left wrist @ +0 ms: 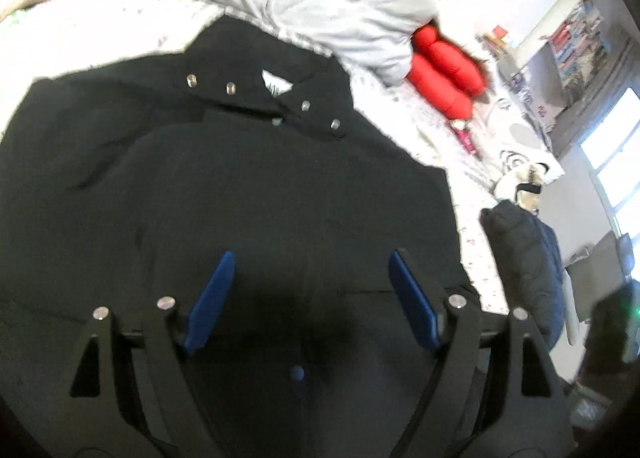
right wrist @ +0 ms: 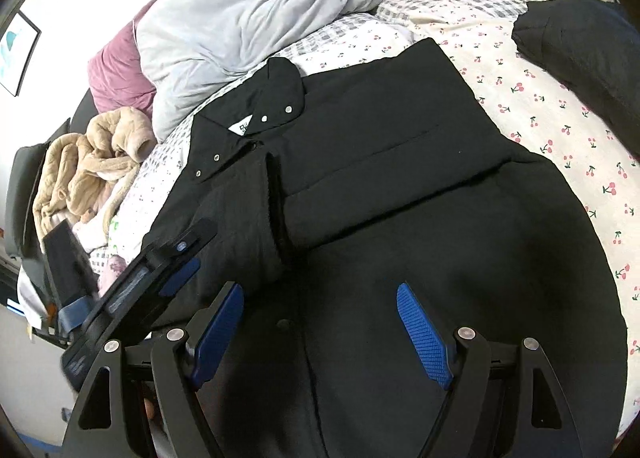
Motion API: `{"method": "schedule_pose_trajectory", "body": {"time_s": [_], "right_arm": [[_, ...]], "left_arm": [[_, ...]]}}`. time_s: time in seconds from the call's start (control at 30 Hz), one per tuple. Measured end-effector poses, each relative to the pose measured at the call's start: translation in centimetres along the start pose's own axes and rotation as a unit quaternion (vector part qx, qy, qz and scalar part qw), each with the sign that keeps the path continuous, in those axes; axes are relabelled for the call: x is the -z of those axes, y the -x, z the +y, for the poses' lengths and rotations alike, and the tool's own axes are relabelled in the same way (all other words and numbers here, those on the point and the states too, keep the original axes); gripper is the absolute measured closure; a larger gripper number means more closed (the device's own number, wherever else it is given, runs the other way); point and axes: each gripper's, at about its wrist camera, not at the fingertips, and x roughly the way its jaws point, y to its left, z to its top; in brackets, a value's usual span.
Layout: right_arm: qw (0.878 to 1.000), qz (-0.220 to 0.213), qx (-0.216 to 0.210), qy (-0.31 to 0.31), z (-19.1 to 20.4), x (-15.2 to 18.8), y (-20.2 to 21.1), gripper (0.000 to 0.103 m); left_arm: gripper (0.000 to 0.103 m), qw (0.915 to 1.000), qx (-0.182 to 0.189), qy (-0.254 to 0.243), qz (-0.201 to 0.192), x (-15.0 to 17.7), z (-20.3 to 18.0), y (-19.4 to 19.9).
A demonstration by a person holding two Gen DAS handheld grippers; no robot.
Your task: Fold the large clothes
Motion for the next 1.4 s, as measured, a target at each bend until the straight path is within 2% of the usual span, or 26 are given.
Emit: {"method": "schedule_pose_trajectory", "body": {"time_s": [0.23, 0.33, 0.43, 0.47, 0.53, 0.7, 0.77, 0.83, 0.9, 0.97, 1.03, 1.17, 1.27, 1.37, 1.4], "right_arm": [[0.996, -0.028, 0.014, 0.082, 3.8, 0.5, 0.8, 0.023], [0.991, -0.057, 0.031, 0.118, 5.4, 0.8, 2.0, 0.022], [0.985, -0.088, 0.040, 0.145, 6.4, 1.0, 3.7, 0.022], [0.981, -0.106, 0.040, 0.155, 6.9, 1.1, 4.7, 0.022], [0.972, -0.149, 0.033, 0.176, 7.8, 1.6, 7.5, 0.021], [0.946, -0.253, 0.019, 0.202, 8.0, 4.6, 14.5, 0.011], [0.942, -0.272, -0.013, 0.197, 6.8, 6.3, 17.2, 0.001], [0.943, -0.280, -0.035, 0.176, 5.0, 7.9, 18.9, 0.000], [0.949, -0.259, -0.038, 0.178, 3.4, 8.9, 19.6, 0.000], [0.955, -0.227, -0.021, 0.191, 1.7, 9.8, 19.4, 0.000], [0.962, -0.195, -0.032, 0.190, -0.9, 11.0, 19.0, 0.000], [0.977, -0.128, -0.068, 0.159, -7.7, 14.1, 16.8, 0.000], [0.985, -0.094, -0.057, 0.131, -12.7, 16.2, 14.8, 0.000], [0.990, -0.067, -0.082, 0.097, -16.7, 18.1, 13.3, 0.003], [0.990, -0.063, -0.082, 0.094, -17.3, 18.5, 13.0, 0.007]], "left_arm": [[0.023, 0.9973, -0.037, 0.051, -0.038, -0.5, 2.5, 8.6], [0.023, 0.9965, -0.042, 0.038, -0.062, -0.1, 2.6, 13.2], [0.006, 0.9927, -0.065, 0.023, -0.100, 1.5, 2.9, 19.2], [0.001, 0.9915, -0.067, 0.025, -0.108, 1.9, 3.2, 20.4], [0.001, 0.9884, -0.078, 0.032, -0.126, 3.3, 4.3, 23.9], [0.001, 0.9846, -0.117, 0.049, -0.121, 6.3, 6.9, 29.4], [0.001, 0.9844, -0.116, 0.043, -0.125, 8.3, 8.0, 31.2], [0.001, 0.9853, -0.115, 0.042, -0.119, 10.3, 9.1, 31.9], [0.000, 0.9865, -0.122, 0.047, -0.098, 12.8, 10.8, 31.7], [0.001, 0.9845, -0.144, 0.049, -0.088, 15.2, 12.4, 31.1], [0.001, 0.9831, -0.156, 0.050, -0.082, 17.3, 13.7, 30.2], [0.001, 0.9855, -0.146, 0.072, -0.047, 22.7, 17.1, 27.2], [0.001, 0.9853, -0.151, 0.077, -0.019, 25.7, 18.6, 25.1], [0.005, 0.9857, -0.146, 0.083, -0.015, 27.9, 19.3, 24.1], [0.007, 0.9861, -0.142, 0.085, -0.016, 28.2, 19.4, 23.9]]}}
